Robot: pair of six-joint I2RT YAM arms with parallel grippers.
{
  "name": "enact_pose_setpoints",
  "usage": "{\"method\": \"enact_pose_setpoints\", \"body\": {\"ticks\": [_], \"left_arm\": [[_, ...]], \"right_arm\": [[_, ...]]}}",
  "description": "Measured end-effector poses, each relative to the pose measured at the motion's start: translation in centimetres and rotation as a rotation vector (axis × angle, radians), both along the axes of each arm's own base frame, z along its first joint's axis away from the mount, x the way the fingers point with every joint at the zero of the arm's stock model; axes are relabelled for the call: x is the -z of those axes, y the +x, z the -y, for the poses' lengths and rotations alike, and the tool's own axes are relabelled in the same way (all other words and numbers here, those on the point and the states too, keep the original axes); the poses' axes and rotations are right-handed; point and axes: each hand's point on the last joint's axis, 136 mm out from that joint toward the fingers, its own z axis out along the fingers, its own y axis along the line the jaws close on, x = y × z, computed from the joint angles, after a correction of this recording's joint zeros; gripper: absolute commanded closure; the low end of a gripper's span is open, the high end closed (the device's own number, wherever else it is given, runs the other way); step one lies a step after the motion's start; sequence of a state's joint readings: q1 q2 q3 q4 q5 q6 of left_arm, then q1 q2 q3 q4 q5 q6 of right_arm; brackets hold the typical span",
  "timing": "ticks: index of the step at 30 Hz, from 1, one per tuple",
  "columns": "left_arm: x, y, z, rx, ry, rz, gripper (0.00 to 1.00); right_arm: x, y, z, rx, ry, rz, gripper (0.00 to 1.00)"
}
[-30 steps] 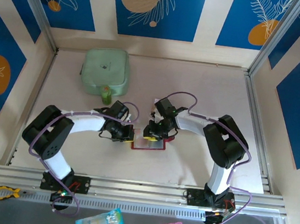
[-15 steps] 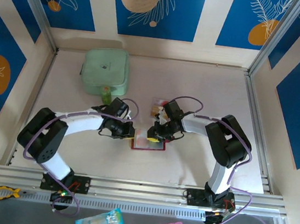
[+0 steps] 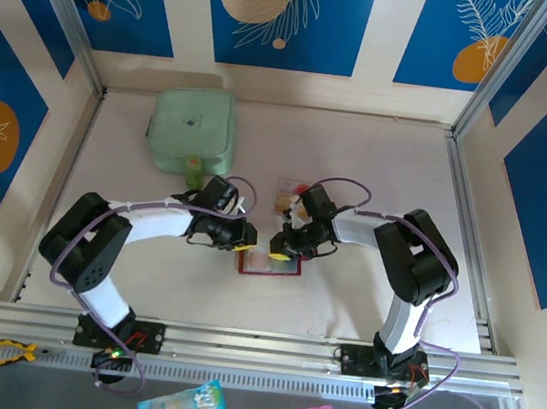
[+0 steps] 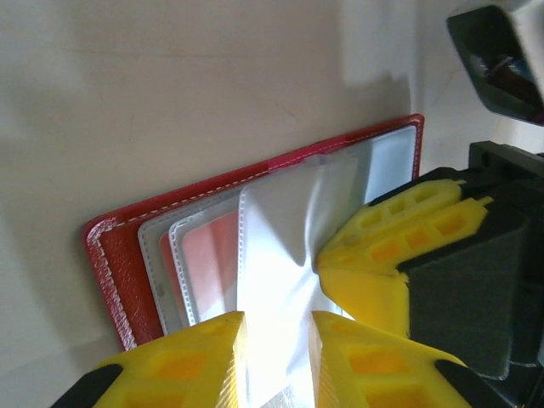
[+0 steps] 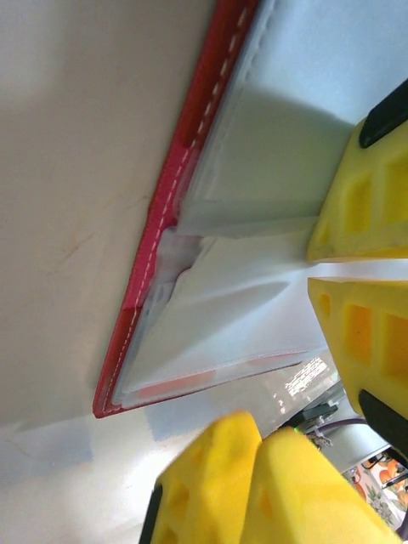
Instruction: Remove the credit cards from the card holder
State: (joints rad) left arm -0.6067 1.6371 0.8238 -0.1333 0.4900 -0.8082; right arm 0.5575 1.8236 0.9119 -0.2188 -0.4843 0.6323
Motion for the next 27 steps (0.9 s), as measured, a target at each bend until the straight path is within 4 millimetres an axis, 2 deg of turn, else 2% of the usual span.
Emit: {"method": "enact_pose_setpoints", "body": {"ticks": [13,21,24,27], "left_arm": [[1.5,-0.1,0.5,0.003,0.002,-0.037,0.72],[1.3,-0.2,1.2,0.006,-0.024,-0.046,0.82],[1.1,-0.1,1.4,0.004,-0.032,-0.044,0.83],[1.0,-0.1,1.4,0.001,-0.036,-0.047,0.80]], "right_arm": [[0.0,0.0,0.1,0.001,0.012,-0.004,0.87],[-0.1,0.0,0.0,-0.002,0.023,-0.001,0.87],[-0.4,0.0,0.0,-0.003,0.031,0.005,0.85],[-1.6,-0.1,0.0,-0.004,0.050,0.031,0.83]]}}
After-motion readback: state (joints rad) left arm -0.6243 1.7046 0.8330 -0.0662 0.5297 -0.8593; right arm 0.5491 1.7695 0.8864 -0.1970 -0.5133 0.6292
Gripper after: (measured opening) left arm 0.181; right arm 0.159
